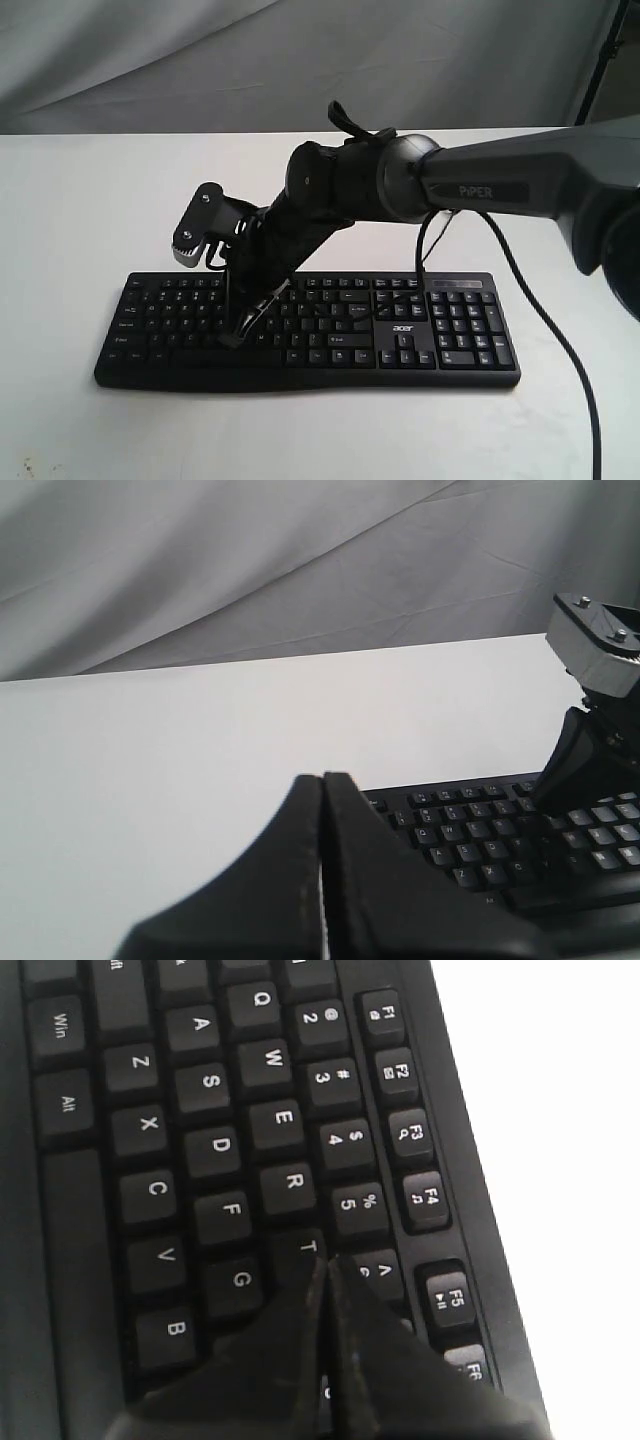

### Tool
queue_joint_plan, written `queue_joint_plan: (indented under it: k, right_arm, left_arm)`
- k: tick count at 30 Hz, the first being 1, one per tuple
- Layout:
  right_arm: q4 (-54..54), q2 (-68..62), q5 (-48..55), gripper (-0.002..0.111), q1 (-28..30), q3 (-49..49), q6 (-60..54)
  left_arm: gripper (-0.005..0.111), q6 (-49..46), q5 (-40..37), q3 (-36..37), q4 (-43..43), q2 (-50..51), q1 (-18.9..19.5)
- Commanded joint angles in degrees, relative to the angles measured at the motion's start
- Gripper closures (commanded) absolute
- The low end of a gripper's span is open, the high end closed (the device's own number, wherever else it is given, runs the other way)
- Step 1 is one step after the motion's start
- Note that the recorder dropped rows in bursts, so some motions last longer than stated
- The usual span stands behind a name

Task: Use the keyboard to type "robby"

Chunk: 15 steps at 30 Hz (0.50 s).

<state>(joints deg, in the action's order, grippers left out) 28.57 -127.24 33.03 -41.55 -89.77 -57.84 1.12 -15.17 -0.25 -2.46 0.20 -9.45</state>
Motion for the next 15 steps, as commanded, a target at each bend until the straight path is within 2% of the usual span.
queue_joint_plan:
  k: [1,15]
  right_arm:
    - [0.45,-0.14,0.28,0.108,0.37,-0.37,-0.47]
    - [0.45,-0.5,0.16,0.108,0.37,-0.37,-0.47]
  left_arm:
    - [0.107,0.16,0.31,0.25,-0.27,-0.2,-0.36]
    - [0.107,0.16,0.31,0.25,-0.27,-0.2,-0.36]
